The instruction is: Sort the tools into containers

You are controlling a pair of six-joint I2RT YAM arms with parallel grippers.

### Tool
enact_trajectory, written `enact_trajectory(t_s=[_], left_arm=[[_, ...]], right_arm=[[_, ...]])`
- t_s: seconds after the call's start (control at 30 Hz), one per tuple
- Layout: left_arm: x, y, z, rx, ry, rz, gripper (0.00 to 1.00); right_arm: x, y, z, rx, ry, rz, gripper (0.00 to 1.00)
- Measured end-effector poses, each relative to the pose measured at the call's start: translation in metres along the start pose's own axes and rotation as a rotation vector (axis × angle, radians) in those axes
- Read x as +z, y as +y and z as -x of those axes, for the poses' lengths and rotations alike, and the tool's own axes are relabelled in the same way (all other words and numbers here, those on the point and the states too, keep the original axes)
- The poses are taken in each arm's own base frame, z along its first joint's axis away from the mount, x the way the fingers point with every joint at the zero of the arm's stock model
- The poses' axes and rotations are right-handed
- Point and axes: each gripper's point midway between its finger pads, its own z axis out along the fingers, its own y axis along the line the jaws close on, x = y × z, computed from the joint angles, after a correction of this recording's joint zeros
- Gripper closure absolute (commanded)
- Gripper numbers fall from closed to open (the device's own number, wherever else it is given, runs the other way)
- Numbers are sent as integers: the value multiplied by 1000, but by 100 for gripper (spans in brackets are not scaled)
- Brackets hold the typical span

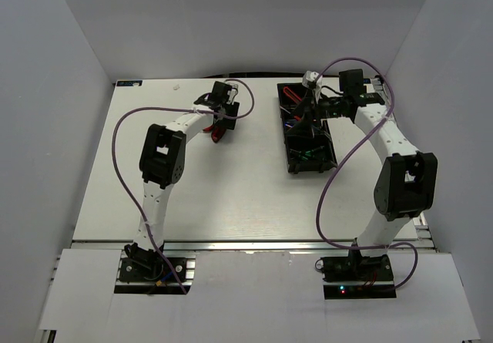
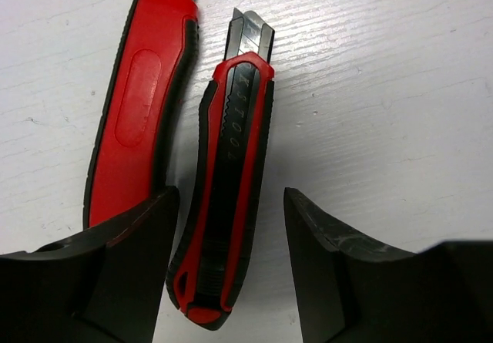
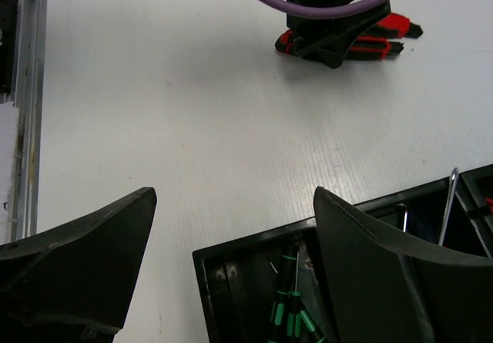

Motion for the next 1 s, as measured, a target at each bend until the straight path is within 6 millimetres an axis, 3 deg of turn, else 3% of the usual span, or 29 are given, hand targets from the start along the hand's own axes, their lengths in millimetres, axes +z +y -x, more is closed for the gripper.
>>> enact_trajectory(t_s=[0.2, 0.37, 0.4, 0.53, 0.6, 0.7, 0.8, 1.0], left_arm=[[5, -3, -11, -3, 21, -14, 50], [3, -8, -13, -26, 12, -37, 59], [1, -9, -15, -34, 14, -43, 68], [-10, -17, -24, -73, 44, -89, 87], [-18, -25, -27, -102, 60, -132, 91], [-44, -40, -28, -164, 55, -223, 95], [-88, -54, -17, -239, -13, -330, 95], [-180, -74, 17, -398, -244, -546, 95]], right_arm=[[1, 4, -7, 29, 6, 12, 11], [1, 6, -7, 43, 3, 17, 11], [1, 6, -7, 56, 4, 17, 10], [1, 6, -4, 105, 5, 13, 11], [2, 5, -1, 125, 4, 10, 11], [6, 2, 3, 174, 3, 2, 11], [16, -2, 8, 244, -1, -2, 11], [53, -14, 14, 484, 2, -54, 10]])
